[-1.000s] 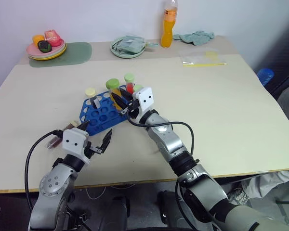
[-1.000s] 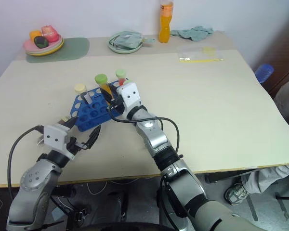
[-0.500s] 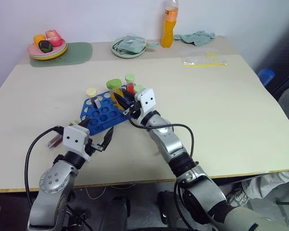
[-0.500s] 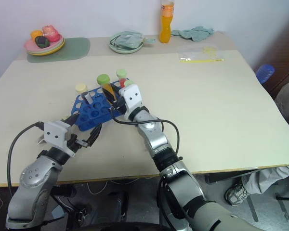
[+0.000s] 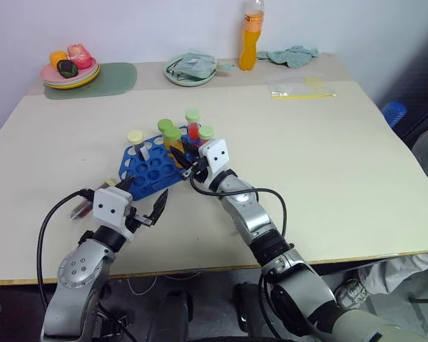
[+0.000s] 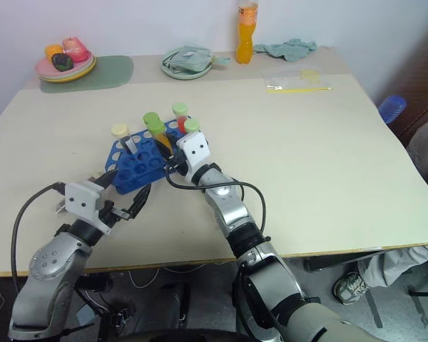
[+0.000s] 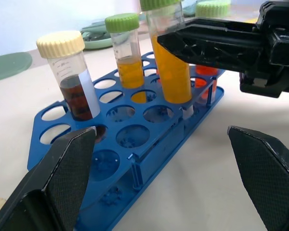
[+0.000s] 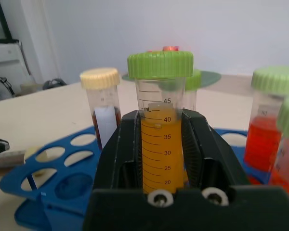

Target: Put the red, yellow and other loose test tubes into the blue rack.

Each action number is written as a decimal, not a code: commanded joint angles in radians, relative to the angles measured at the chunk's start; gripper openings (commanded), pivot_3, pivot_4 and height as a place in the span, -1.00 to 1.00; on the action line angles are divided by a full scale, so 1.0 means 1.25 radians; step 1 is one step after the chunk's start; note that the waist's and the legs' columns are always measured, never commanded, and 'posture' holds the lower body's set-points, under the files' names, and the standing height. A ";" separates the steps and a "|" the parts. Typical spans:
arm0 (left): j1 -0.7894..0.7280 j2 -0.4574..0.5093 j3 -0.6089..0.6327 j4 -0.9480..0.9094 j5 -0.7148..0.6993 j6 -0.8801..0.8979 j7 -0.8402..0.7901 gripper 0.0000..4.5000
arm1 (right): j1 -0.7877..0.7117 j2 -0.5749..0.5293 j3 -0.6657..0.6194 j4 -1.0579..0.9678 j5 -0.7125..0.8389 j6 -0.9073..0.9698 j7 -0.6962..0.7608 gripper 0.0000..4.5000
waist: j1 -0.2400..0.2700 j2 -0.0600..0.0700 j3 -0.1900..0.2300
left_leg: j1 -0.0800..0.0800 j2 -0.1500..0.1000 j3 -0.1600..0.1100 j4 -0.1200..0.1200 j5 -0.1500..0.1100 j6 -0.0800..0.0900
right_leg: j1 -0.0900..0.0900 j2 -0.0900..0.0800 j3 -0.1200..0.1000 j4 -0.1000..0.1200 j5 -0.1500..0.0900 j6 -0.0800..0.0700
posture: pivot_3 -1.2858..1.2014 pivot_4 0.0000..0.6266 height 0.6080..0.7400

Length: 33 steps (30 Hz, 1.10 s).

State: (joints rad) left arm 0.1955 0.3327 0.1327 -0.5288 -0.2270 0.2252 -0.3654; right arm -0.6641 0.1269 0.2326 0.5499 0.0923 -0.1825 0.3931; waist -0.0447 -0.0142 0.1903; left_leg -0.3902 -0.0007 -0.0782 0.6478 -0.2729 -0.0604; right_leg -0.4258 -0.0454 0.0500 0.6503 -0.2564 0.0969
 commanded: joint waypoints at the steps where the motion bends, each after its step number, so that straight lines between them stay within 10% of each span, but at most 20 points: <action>1: 0.004 0.005 0.023 -0.024 -0.012 0.013 0.008 1.00 | -0.014 0.024 -0.003 -0.047 0.002 -0.032 0.010 0.31 | 0.000 0.000 0.000 | 0.000 0.000 0.000 0.000 0.000 0.000 | 0.000 0.000 0.000 0.000 0.000 0.000 | 0.03 -0.52 1.00; 4: 0.006 0.017 0.039 -0.042 -0.043 0.052 -0.002 1.00 | -0.010 0.018 0.007 -0.087 -0.006 -0.042 0.020 0.98 | -0.001 0.000 0.000 | 0.000 0.000 0.000 0.000 0.000 0.000 | 0.000 0.000 0.000 0.000 0.000 0.000 | 0.03 -0.52 1.00; 15: -0.266 0.528 0.175 0.048 -0.218 0.767 -0.107 1.00 | 0.004 -0.139 0.003 -0.407 0.074 0.148 0.193 0.98 | 0.000 -0.001 0.001 | 0.001 -0.001 -0.003 0.000 0.000 0.000 | 0.002 0.001 -0.002 0.002 0.000 0.000 | 0.03 -0.52 1.00; 21: -0.508 0.705 -0.084 0.267 -0.238 0.864 -0.308 1.00 | 0.025 -0.254 0.018 -0.462 0.100 0.190 0.325 0.98 | -0.009 0.000 0.002 | 0.001 -0.001 -0.003 -0.001 0.000 -0.001 | 0.001 0.001 -0.002 0.002 -0.001 0.001 | 0.03 -0.52 1.00; 27: -0.749 0.672 -0.419 0.513 -0.067 0.777 -0.443 1.00 | 0.095 -0.308 0.040 -0.553 0.110 0.241 0.368 0.98 | -0.009 -0.001 0.002 | 0.000 -0.001 -0.003 -0.001 0.001 -0.001 | 0.001 0.001 -0.002 0.001 -0.001 0.001 | 0.03 -0.52 1.00; 33: -0.825 0.639 -0.543 0.629 0.028 0.725 -0.545 1.00 | 0.131 -0.306 0.033 -0.610 0.109 0.294 0.335 0.98 | -0.017 -0.001 0.002 | -0.001 -0.001 -0.002 0.000 0.001 -0.001 | -0.001 0.001 -0.001 0.002 -0.001 0.001 | 0.03 -0.52 1.00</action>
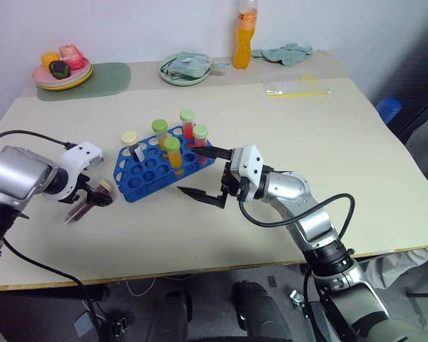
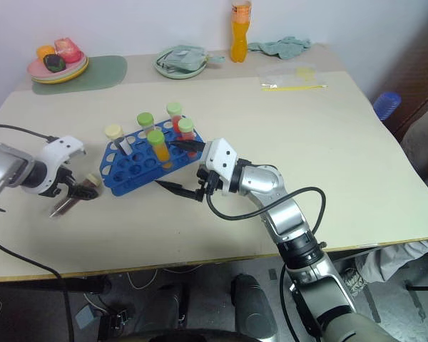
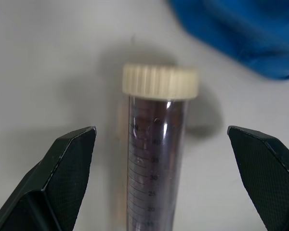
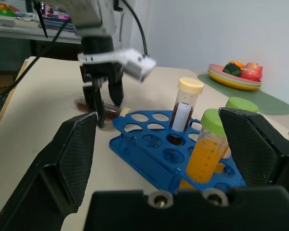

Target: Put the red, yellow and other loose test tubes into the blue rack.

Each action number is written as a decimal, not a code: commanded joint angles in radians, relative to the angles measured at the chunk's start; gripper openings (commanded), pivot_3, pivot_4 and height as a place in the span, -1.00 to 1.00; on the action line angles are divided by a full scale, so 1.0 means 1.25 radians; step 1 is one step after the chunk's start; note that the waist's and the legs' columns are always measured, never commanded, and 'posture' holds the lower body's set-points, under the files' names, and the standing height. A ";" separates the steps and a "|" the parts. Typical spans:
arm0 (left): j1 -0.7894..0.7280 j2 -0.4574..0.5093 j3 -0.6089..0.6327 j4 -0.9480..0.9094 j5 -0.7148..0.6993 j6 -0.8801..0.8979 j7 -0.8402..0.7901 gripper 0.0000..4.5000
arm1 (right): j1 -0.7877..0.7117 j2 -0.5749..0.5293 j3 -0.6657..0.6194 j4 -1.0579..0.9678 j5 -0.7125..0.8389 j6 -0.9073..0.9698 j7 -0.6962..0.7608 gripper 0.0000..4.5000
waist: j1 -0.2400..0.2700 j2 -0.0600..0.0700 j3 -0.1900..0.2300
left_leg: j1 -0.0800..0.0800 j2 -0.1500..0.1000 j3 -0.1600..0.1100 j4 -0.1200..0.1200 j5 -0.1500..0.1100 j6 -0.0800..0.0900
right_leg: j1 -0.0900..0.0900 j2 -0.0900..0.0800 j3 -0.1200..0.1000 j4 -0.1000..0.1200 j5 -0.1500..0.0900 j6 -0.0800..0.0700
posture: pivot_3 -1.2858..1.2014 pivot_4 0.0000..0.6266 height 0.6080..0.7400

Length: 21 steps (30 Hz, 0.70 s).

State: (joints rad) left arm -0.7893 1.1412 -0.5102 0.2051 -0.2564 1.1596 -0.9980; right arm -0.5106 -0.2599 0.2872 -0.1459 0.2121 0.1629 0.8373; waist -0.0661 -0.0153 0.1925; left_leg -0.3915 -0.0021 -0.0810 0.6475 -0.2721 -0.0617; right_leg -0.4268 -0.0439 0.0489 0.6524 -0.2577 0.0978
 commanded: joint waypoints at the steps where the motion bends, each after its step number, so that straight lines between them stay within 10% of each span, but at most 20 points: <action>1: -0.046 -0.018 -0.041 0.063 0.068 -0.033 -0.046 0.89 | 0.013 0.005 -0.012 -0.060 0.012 0.024 -0.029 1.00 | 0.001 0.000 0.000 | 0.000 0.000 0.000 0.000 0.000 0.000 | 0.000 0.000 0.000 0.000 0.000 0.000 | 0.03 -0.52 1.00; 9: -0.057 -0.018 -0.031 0.120 0.127 -0.060 -0.103 -0.62 | 0.022 0.006 -0.009 -0.083 0.014 0.046 -0.046 1.00 | 0.001 0.000 0.000 | 0.000 0.000 0.000 0.001 0.000 0.000 | 0.000 0.000 0.000 0.001 0.000 0.000 | 0.03 -0.52 1.00; 12: -0.011 0.033 0.033 0.093 0.120 -0.073 -0.098 -0.66 | 0.023 0.006 -0.008 -0.087 0.015 0.047 -0.047 1.00 | -0.005 0.000 0.000 | 0.000 0.000 0.000 0.001 0.000 0.000 | 0.000 0.000 0.000 0.001 0.000 0.000 | 0.03 -0.52 1.00; 15: 0.080 0.016 0.328 0.050 0.058 -0.196 0.041 -0.66 | 0.040 0.002 -0.022 -0.084 0.025 0.059 -0.053 1.00 | -0.002 -0.001 0.000 | 0.000 0.000 0.000 0.000 0.000 0.000 | -0.001 0.000 0.000 0.002 0.000 0.000 | 0.03 -0.52 1.00; 21: 0.305 -0.246 0.897 -0.363 -0.089 -0.280 0.259 -0.66 | 0.092 -0.009 -0.046 -0.051 0.020 0.059 -0.069 1.00 | 0.022 -0.003 -0.001 | -0.001 0.000 -0.001 0.002 0.000 0.000 | 0.000 -0.005 0.000 -0.001 0.000 0.001 | 0.03 -0.52 1.00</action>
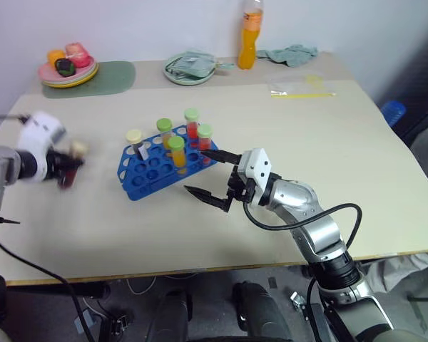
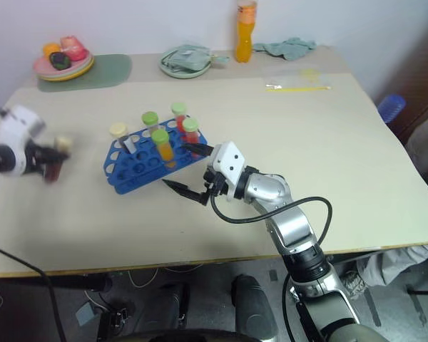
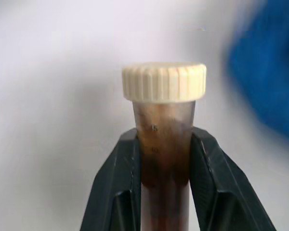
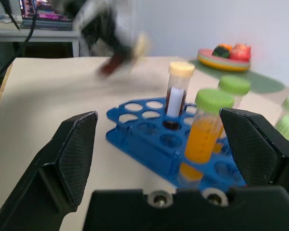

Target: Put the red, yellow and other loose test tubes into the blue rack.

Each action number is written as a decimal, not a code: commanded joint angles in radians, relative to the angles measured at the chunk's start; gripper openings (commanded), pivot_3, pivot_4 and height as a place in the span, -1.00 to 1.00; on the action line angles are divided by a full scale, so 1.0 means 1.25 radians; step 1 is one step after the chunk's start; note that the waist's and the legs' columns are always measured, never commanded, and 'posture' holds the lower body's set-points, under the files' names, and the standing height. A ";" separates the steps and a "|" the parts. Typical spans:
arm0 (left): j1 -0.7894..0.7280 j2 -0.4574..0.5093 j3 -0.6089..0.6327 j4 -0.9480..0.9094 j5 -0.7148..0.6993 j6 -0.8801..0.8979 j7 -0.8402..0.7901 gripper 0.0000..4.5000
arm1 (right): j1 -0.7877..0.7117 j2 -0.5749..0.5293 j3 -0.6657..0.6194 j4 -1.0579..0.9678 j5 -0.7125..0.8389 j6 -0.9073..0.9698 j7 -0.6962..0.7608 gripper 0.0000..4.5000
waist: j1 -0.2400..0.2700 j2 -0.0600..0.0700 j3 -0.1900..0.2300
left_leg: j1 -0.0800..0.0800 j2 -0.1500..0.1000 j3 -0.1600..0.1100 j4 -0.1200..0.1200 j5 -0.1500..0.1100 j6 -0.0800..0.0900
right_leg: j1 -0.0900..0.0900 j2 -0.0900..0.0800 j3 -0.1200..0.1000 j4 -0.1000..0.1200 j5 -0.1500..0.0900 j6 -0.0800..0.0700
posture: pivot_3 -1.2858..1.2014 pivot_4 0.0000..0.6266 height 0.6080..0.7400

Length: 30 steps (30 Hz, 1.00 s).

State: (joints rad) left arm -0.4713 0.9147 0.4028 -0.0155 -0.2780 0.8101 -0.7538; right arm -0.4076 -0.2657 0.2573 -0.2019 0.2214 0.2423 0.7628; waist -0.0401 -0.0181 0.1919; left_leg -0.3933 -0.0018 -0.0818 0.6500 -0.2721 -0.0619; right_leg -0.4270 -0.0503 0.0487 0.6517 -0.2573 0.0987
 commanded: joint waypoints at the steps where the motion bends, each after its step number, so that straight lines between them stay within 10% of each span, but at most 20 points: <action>1: 0.104 -0.135 0.210 -0.298 -0.110 -0.010 0.085 -0.66 | 0.015 -0.003 -0.029 0.003 0.013 -0.001 -0.016 1.00 | 0.001 0.000 -0.001 | 0.000 -0.001 0.001 0.000 0.000 0.000 | 0.000 0.000 0.000 0.000 0.000 0.001 | 0.03 -0.52 1.00; 6: 0.328 -0.442 -0.001 -0.673 0.001 -0.157 0.317 -0.66 | 0.008 0.000 -0.044 0.090 -0.015 -0.009 -0.047 1.00 | 0.011 -0.003 -0.002 | 0.002 -0.001 0.003 0.000 0.000 0.000 | 0.004 -0.003 0.002 -0.002 0.001 0.002 | 0.03 -0.52 1.00; 12: 0.409 -0.569 -0.265 -0.588 0.233 -0.360 0.495 -0.66 | -0.014 -0.008 -0.047 0.132 -0.015 -0.005 -0.036 1.00 | 0.019 -0.001 -0.003 | 0.004 -0.002 0.003 0.001 0.000 -0.001 | 0.005 0.002 0.002 -0.001 0.003 0.001 | 0.03 -0.52 1.00; 30: 0.287 -0.627 -0.322 -0.287 0.265 -0.551 0.536 -0.66 | 0.037 0.012 -0.024 0.044 -0.016 0.024 -0.077 1.00 | 0.018 -0.001 -0.003 | 0.004 -0.001 0.002 0.001 0.000 -0.001 | 0.005 0.003 0.002 -0.002 0.003 0.001 | 0.03 -0.52 1.00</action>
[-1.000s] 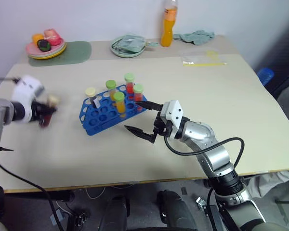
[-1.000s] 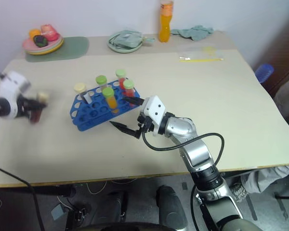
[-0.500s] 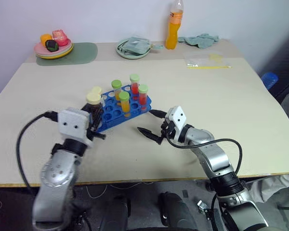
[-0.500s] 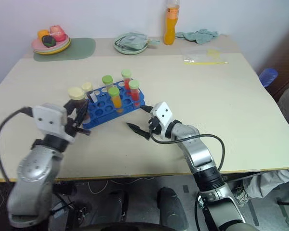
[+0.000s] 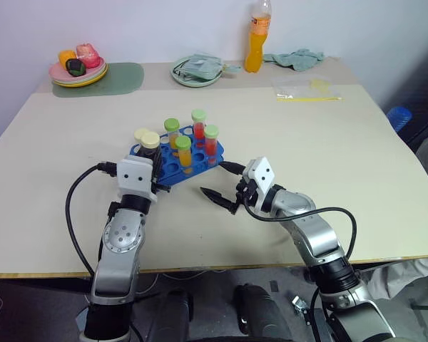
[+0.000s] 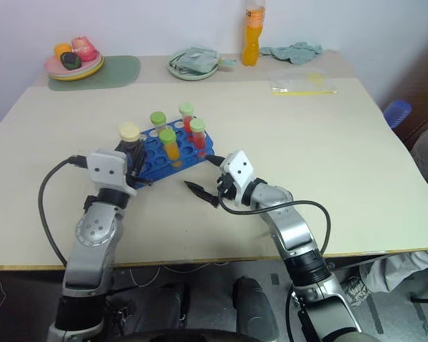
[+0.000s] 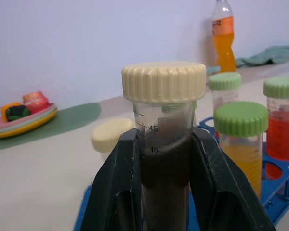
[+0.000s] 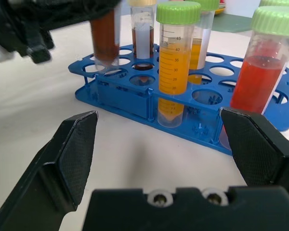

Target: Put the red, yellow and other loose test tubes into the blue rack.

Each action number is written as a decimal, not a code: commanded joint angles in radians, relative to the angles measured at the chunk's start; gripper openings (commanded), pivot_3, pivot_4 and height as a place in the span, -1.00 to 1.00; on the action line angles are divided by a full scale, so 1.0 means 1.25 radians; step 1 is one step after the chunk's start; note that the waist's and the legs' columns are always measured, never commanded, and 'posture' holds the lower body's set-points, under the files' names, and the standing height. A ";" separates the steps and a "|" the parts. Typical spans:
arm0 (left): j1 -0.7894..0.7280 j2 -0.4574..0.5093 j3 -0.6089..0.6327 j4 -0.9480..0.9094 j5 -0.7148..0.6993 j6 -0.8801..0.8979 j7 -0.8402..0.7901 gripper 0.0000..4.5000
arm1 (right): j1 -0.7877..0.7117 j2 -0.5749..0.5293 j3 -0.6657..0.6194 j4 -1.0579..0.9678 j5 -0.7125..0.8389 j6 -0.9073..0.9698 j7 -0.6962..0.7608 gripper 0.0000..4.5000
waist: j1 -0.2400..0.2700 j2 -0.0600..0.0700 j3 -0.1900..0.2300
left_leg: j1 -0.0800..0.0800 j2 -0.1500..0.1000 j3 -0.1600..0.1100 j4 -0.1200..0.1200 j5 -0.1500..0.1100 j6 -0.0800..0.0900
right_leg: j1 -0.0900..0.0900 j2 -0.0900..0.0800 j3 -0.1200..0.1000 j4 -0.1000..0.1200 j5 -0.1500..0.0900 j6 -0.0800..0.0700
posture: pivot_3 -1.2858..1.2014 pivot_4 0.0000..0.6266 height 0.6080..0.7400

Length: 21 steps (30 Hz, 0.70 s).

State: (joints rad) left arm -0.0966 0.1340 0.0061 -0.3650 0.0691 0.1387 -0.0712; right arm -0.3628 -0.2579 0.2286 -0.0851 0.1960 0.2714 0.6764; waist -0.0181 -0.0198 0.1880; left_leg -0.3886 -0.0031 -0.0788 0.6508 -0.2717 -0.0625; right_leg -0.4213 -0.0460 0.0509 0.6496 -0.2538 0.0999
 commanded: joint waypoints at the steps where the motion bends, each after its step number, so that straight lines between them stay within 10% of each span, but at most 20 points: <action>1: -0.014 -0.001 -0.008 -0.003 -0.009 -0.016 -0.011 -0.66 | 0.003 0.006 -0.001 -0.051 0.004 0.002 -0.010 1.00 | 0.001 0.000 0.000 | 0.000 0.000 0.000 0.000 0.000 0.000 | 0.000 0.000 0.000 0.000 0.000 0.000 | 0.03 -0.52 1.00; 15: -0.025 -0.043 -0.003 0.049 -0.061 -0.029 -0.014 -0.66 | -0.007 0.010 0.005 -0.043 -0.002 -0.007 -0.013 1.00 | 0.004 0.000 0.000 | 0.000 0.000 0.000 0.000 0.000 0.000 | 0.000 0.000 0.000 0.000 0.000 0.000 | 0.03 -0.52 1.00; 16: -0.021 -0.048 0.001 0.047 -0.068 -0.030 -0.015 -0.19 | -0.008 0.011 0.005 -0.043 -0.003 -0.010 -0.013 1.00 | 0.004 0.000 0.000 | 0.000 0.000 0.000 0.000 0.000 0.000 | 0.000 0.000 0.000 0.000 0.000 0.000 | 0.03 -0.52 1.00; 21: 0.005 -0.037 0.024 -0.013 -0.094 -0.017 -0.030 0.92 | -0.016 -0.009 -0.019 -0.073 0.031 0.007 0.016 1.00 | 0.000 0.000 0.000 | 0.000 0.000 0.000 0.000 0.000 0.000 | 0.000 0.000 0.000 0.000 0.000 0.000 | 0.03 -0.52 1.00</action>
State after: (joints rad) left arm -0.0938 0.0798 0.0187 -0.3124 -0.0301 0.1262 -0.1000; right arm -0.3612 -0.2619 0.2275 -0.1083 0.2026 0.2810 0.6786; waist -0.0182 -0.0197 0.1881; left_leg -0.3887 -0.0031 -0.0789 0.6509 -0.2717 -0.0625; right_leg -0.4212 -0.0461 0.0508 0.6496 -0.2538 0.0999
